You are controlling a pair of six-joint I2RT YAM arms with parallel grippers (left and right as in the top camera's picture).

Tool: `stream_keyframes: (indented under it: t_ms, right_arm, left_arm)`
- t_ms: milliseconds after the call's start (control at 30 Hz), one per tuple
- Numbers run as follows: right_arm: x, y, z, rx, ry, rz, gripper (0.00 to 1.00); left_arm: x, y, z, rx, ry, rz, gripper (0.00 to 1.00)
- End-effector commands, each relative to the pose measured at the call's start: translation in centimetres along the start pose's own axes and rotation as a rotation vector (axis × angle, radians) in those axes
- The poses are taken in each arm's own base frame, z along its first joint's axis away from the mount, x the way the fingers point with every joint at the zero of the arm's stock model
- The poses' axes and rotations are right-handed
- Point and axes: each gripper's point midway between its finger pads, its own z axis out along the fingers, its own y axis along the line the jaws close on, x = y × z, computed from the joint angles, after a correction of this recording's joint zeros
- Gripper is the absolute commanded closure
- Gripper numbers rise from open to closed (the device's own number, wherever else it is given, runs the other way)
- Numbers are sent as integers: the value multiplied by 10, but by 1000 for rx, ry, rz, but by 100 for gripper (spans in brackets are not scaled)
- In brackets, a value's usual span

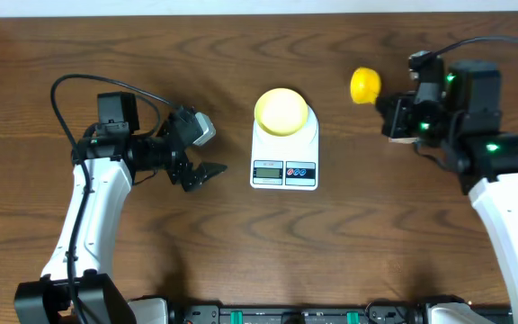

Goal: Scoop item into bowl and weigh 50g on scale
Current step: 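Move the held scoop with the right gripper over the soybean tub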

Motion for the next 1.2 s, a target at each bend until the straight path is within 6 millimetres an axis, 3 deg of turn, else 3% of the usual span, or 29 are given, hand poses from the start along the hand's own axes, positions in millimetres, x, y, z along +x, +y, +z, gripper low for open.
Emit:
stream_keyframes:
  t_ms: [0,300,567,800,1167]
  right_arm:
    - [-23,-18,-25,153,-51,-122,99]
    - [-25,-60,-33,402,-39,-175,99]
    - [-8,-90,-5,446,78,-201,99]
    - [-2,-129,-12,508,123,-160,99]
    - [2,-152,-4,537,155,-144,99]
  left_arm:
    - [-2,-1,0,5,-7,-3,5]
    - [-2,-1,0,5,-7,-3,5]
    - [-2,-1,0,5,-7,-3,5]
    - [-2,-1,0,5,-7,-3,5]
    - [-2,-1,0,5,-7,-3,5]
